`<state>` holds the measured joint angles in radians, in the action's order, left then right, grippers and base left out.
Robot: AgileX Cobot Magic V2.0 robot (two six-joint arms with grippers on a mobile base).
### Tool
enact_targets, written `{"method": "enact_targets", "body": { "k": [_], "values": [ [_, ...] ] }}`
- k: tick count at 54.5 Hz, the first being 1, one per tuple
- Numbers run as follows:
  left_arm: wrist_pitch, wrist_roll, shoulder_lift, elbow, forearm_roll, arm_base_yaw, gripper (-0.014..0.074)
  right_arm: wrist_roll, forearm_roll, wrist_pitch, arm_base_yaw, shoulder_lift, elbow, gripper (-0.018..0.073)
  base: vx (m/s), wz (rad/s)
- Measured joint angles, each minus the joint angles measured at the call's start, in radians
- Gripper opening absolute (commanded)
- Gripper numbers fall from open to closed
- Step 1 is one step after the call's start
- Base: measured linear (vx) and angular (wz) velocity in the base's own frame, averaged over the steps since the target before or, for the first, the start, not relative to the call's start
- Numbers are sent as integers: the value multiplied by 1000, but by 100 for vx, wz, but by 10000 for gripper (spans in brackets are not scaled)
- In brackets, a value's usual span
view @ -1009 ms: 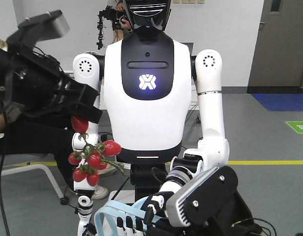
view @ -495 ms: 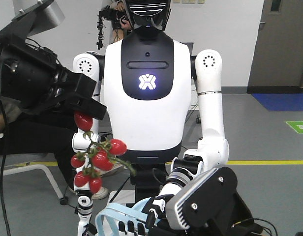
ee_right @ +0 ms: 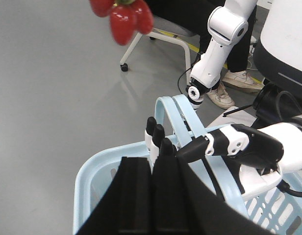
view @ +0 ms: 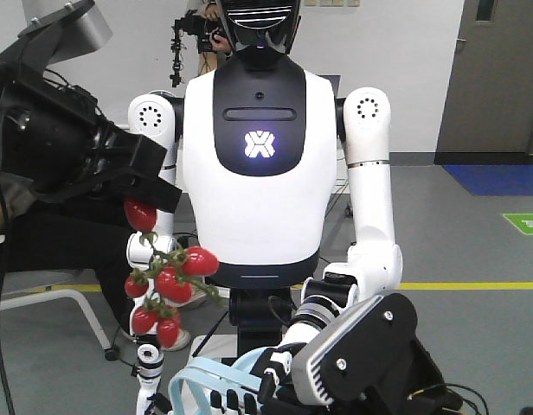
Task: Pick snacks and fruit into basket
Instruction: 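Lower the left gripper with the chili peppers toward the basket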
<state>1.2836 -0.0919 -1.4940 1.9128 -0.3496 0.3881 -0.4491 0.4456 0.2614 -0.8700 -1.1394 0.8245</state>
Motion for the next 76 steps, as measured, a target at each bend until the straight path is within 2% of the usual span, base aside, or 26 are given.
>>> {"method": "enact_targets", "body": {
  "k": [13,28,44,54,65,76],
  "values": [
    [-31,-1,29,-181,13,0,2,0,3,9,0,0,0,-8,0,0],
    [-268,-3,125,-450,7,0,2,0,7,23,0,0,0,-8,0,0],
    [-456,-23,162,-682,-73,0,2,0,7,27,0,0,0,-8,0,0],
    [-509,-51,162,-774,-119,0,2,0,7,30,0,0,0,-8,0,0],
    [-578,-113,162,-829,-210,0,2,0,8,30,0,0,0,-8,0,0],
    [-591,-148,163,-836,-238,0,2,0,8,31,0,0,0,-8,0,0]
  ]
}}
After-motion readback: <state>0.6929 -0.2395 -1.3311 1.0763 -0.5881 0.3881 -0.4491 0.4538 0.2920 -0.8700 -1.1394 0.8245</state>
